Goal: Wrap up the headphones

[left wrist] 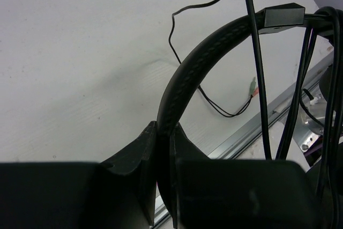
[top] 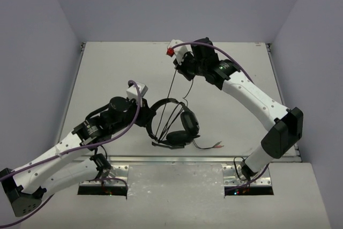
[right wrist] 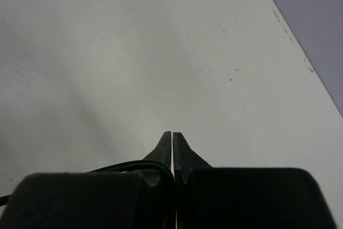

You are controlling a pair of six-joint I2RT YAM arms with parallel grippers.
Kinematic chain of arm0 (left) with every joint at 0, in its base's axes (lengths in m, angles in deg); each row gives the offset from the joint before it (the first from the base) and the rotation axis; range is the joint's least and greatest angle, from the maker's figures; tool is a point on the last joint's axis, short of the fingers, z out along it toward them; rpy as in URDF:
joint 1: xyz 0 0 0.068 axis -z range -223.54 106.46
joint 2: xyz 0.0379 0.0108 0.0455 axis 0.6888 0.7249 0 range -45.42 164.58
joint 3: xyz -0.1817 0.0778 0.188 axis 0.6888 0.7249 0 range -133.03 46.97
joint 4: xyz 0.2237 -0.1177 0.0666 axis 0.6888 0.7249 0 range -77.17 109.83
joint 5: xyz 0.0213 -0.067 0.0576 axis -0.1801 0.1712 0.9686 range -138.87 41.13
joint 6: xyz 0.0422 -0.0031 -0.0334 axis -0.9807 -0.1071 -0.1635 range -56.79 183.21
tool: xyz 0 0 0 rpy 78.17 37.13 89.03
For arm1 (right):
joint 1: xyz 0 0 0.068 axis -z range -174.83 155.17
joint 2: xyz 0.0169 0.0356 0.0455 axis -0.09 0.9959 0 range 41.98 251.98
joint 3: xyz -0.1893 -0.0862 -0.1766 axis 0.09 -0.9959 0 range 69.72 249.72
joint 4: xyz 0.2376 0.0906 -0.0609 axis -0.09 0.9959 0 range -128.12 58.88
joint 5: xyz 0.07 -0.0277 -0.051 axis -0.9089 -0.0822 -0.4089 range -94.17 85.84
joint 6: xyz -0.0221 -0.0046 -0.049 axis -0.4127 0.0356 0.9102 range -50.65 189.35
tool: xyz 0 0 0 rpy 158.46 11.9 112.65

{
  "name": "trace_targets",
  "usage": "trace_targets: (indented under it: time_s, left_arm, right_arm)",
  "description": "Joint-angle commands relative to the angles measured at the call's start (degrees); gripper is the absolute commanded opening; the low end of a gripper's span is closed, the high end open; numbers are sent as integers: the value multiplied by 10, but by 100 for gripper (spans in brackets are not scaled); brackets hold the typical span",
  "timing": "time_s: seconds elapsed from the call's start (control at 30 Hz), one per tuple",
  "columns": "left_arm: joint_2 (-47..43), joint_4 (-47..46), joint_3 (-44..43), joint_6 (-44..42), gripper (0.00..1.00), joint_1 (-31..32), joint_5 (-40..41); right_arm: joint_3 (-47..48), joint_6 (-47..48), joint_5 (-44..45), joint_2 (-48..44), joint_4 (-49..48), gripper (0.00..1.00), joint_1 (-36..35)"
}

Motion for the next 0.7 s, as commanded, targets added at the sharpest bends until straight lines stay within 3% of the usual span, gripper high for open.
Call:
trace_targets:
  time_s: [0.0, 0.17, 0.27, 0.67]
  left_arm:
    - [-12, 12, -7, -13, 0, 15, -40]
    - [-2, 23, -31, -22, 0, 15, -40]
    - [1, 55, -56, -35, 0, 15, 1]
    - [23, 71, -52, -18, 0, 15, -7]
  right_arm:
    - [23, -2, 35, 1, -75, 1, 24]
    - [4, -5, 19, -18, -78, 1, 24]
    - [1, 6, 18, -32, -83, 1, 26]
    - [-42, 2, 28, -55, -134, 1, 43]
